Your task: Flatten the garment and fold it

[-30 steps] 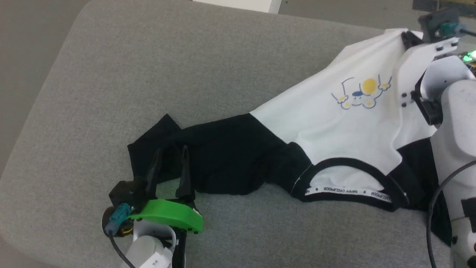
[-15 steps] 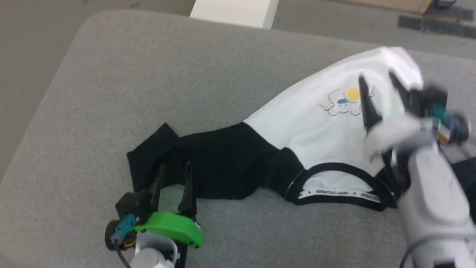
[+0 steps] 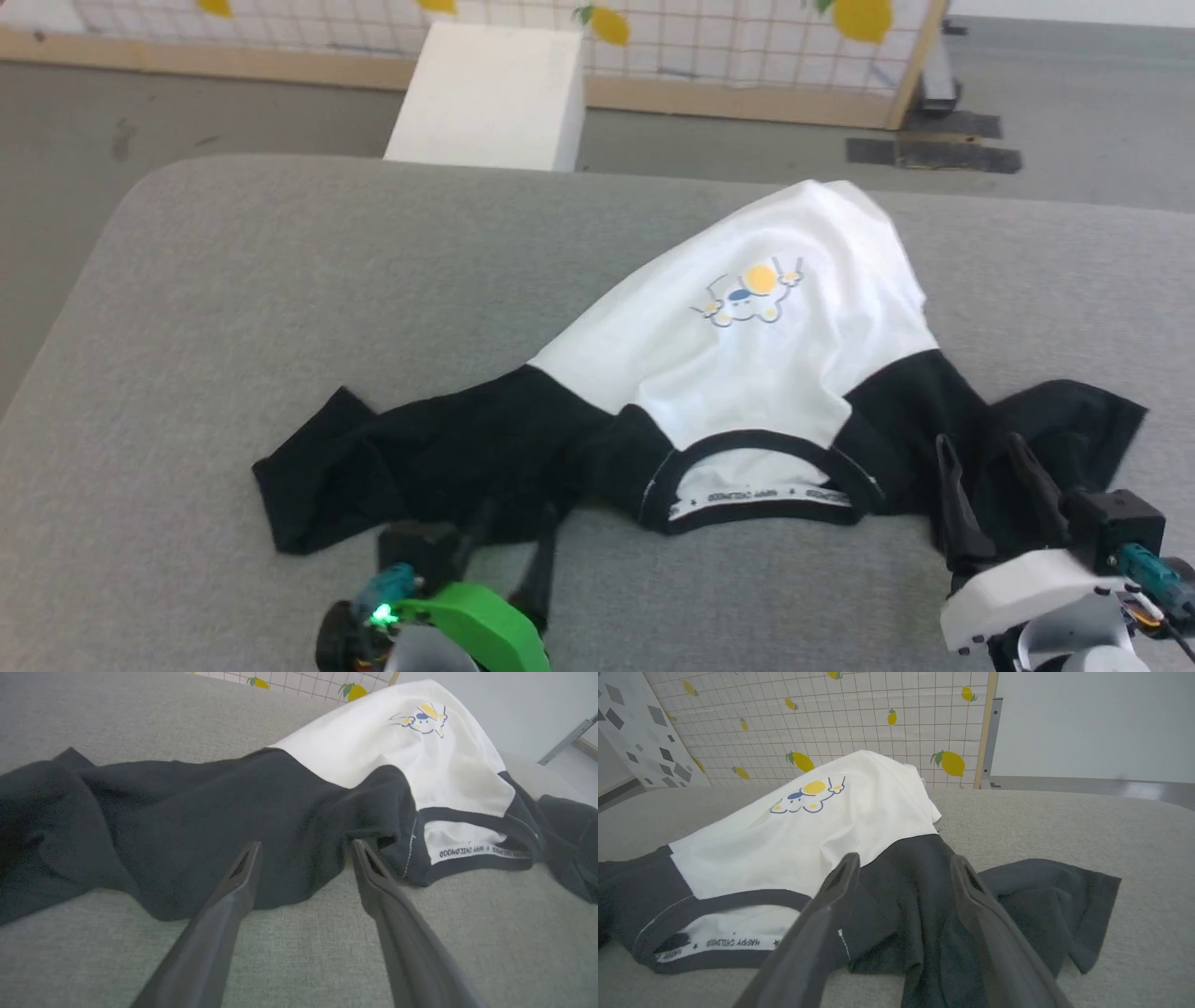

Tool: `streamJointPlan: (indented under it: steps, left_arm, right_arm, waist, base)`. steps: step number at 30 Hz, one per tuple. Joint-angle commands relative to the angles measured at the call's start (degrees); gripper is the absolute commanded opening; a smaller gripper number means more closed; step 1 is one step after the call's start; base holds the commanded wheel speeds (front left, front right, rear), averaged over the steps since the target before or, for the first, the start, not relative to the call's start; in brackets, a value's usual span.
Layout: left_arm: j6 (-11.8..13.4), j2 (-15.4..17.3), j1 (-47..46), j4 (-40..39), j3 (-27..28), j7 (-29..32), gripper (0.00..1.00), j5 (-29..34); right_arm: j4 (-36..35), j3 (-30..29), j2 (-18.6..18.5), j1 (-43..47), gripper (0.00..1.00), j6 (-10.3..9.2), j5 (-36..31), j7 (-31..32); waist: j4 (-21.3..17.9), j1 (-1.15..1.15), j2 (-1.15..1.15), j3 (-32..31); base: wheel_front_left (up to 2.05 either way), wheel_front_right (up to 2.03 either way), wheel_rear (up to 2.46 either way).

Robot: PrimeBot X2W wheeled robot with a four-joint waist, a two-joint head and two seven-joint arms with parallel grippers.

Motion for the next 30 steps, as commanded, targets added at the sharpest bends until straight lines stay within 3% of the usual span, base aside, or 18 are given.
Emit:
streamJointPlan:
  steps: [1, 6, 10, 15, 21, 22, 23, 30]
  left_arm:
    - [-0.4, 0.9, 0.7, -0.2, -0.9, 1.9, 1.00, 1.0]
    - [-0.1, 3.3, 0.1, -1.4, -4.3, 7.7, 1.00, 4.5]
    - [1.8, 4.2, -2.2, 0.8, -4.9, 10.8, 1.00, 7.0]
    - [4.1, 3.7, -5.4, 5.8, -3.5, 12.2, 1.00, 7.2]
    - [5.0, 3.4, -7.4, 12.1, -1.8, 13.3, 1.00, 5.6]
    - [5.2, 3.3, -7.4, 13.0, -1.4, 13.4, 0.35, 5.1]
    - [5.4, 3.1, -7.4, 13.6, -0.9, 12.9, 0.00, 4.6]
    - [10.0, 2.2, -5.8, 13.1, 8.2, 2.4, 0.00, -0.7]
  right_arm:
    - [-1.1, 0.3, 0.1, 0.5, 1.00, -0.10, 0.4, 0.5]
    - [-3.3, 0.7, 0.1, 0.9, 1.00, -0.10, 2.5, 1.5]
    - [-4.1, 1.9, 0.1, 0.7, 1.00, -0.10, 3.7, 1.7]
    - [-4.2, 3.3, 0.1, 0.4, 1.00, -0.10, 4.5, 1.6]
    - [-4.2, 3.6, 0.1, 0.4, 1.00, -0.10, 4.5, 1.8]
    - [-4.2, 3.6, 0.1, 0.4, 1.00, -0.10, 4.5, 1.9]
    - [-4.1, 3.6, 0.1, 0.4, 1.00, -0.10, 4.6, 1.9]
    - [-3.8, 3.3, 0.1, 0.9, 1.00, -0.10, 5.1, 2.5]
  waist:
    - [-1.9, 0.00, 0.00, -1.6]
    - [-2.8, 0.00, 0.00, -1.7]
    - [-3.9, 0.00, 0.00, -1.3]
    - [-6.1, 0.00, 0.00, -0.6]
    - [-8.4, 0.00, 0.00, 0.0]
    - [-8.7, 0.00, 0.00, 0.0]
    - [-8.9, 0.00, 0.00, 0.0]
    - [-8.8, 0.00, 0.00, -0.5]
  base:
    - [0.00, 0.00, 0.00]
    - [0.00, 0.00, 0.00]
    - [0.00, 0.00, 0.00]
    - [0.00, 0.00, 0.00]
    - [0.00, 0.00, 0.00]
    - [0.00, 0.00, 0.00]
    - [0.00, 0.00, 0.00]
    - [0.00, 0.00, 0.00]
